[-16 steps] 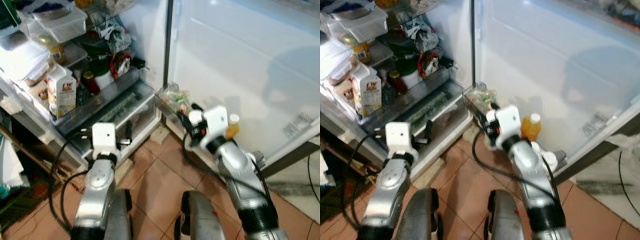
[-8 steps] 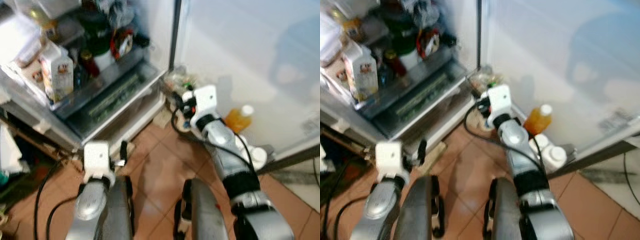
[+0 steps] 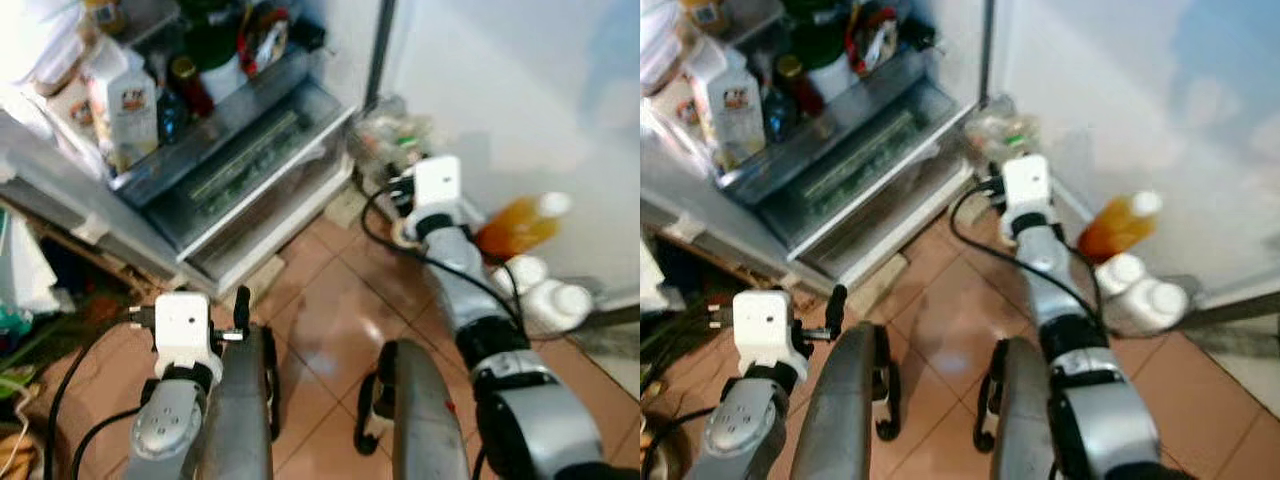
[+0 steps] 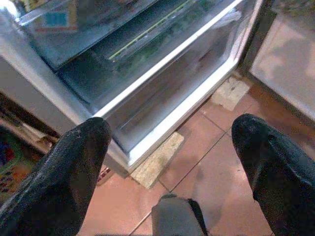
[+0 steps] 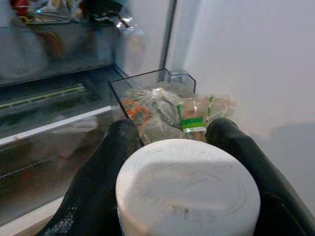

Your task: Restocking fridge

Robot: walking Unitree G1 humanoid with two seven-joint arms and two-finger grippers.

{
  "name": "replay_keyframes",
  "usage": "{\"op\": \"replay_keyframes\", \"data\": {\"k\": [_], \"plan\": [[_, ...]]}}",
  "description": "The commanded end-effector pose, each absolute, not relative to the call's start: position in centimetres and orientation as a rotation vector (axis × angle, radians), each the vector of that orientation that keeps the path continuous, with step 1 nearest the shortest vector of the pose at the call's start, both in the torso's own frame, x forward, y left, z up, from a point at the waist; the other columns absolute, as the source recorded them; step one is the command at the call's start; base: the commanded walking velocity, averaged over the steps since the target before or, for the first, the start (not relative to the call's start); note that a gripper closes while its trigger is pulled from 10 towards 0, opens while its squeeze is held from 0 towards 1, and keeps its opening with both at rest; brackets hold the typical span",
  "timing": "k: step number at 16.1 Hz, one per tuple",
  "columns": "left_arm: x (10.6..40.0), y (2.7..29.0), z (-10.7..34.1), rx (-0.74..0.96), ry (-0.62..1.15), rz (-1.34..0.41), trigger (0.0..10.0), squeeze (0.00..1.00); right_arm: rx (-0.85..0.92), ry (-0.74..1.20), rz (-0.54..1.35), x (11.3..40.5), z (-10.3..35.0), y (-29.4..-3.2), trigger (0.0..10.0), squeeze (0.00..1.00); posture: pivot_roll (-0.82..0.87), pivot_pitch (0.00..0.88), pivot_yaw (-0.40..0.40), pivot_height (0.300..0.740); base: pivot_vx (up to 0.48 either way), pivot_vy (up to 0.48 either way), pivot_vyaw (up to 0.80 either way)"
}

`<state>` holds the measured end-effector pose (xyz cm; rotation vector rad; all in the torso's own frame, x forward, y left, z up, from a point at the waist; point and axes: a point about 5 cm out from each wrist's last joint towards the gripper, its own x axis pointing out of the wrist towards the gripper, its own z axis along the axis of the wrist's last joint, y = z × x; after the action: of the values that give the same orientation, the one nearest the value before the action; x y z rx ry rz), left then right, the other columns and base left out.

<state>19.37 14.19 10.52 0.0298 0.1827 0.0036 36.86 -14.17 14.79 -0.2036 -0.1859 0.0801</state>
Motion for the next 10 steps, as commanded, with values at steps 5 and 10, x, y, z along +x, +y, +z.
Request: {"op": "replay_keyframes", "data": {"k": [5, 10], "plan": [[18.7, 14.3, 10.4, 0.035, 0.228, -0.012, 10.0, 0.00, -0.073, -0.361, -0.034, 37.9, 19.8, -17.4, 10.0, 0.00, 0.20, 0.386, 0.028, 0.630, 0.000, 0.000, 0.00], [19.1, 14.0, 10.4, 0.030, 0.232, -0.019, 10.0, 0.00, -0.150, -0.425, -0.070, 37.9, 21.2, -19.0, 10.0, 0.00, 0.19, 0.368, 0.020, 0.630, 0.000, 0.000, 0.00]]}}
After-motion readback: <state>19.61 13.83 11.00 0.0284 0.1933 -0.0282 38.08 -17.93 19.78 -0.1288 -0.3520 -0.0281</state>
